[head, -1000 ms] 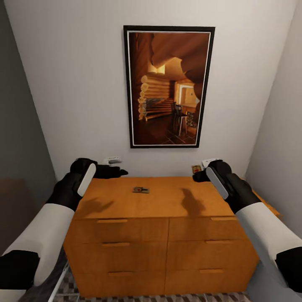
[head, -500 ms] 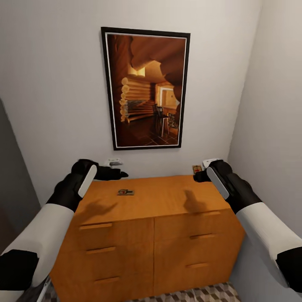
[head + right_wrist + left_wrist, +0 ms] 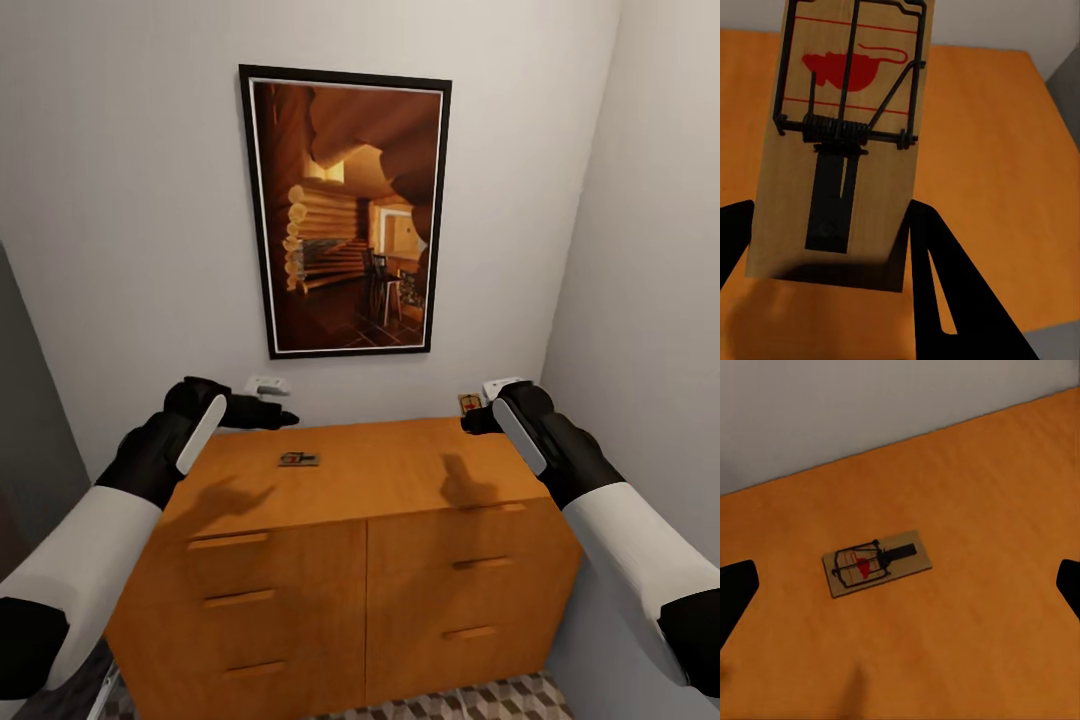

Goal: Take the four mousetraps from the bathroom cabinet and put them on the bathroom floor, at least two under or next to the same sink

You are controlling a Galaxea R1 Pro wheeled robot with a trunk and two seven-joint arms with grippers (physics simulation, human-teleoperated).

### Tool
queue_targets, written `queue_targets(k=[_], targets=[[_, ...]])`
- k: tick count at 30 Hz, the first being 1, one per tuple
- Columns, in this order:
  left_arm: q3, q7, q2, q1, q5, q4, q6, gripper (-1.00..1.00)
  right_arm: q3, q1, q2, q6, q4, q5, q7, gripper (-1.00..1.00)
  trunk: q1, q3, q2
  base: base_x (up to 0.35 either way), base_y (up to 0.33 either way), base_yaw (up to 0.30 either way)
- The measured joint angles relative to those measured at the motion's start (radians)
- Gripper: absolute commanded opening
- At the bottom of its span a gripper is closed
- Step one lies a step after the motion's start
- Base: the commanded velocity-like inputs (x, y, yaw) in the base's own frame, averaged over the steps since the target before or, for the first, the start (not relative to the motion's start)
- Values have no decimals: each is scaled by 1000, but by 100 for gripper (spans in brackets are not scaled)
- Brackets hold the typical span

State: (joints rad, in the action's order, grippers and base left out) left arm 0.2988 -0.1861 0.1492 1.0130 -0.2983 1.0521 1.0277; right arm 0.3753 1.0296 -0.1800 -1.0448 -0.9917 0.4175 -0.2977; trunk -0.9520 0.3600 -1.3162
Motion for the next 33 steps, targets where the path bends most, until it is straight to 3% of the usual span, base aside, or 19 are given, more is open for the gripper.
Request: queue_targets(k=[6,27,33], targets=[[21,0,10,0,-4,23,1,100,0,0,0,0,0,0,0,-100,0,0,0,110,248,-1],[31,-2,11,0,-7,-3,1,100,0,0,0,0,25,-3,-2,-100,0,0,0,187,318,-1],[33,-27,10,0,-7,-5,0,100,0,0,0,0,27,-2,-1,-100,0,-2,0,202,316,-148]])
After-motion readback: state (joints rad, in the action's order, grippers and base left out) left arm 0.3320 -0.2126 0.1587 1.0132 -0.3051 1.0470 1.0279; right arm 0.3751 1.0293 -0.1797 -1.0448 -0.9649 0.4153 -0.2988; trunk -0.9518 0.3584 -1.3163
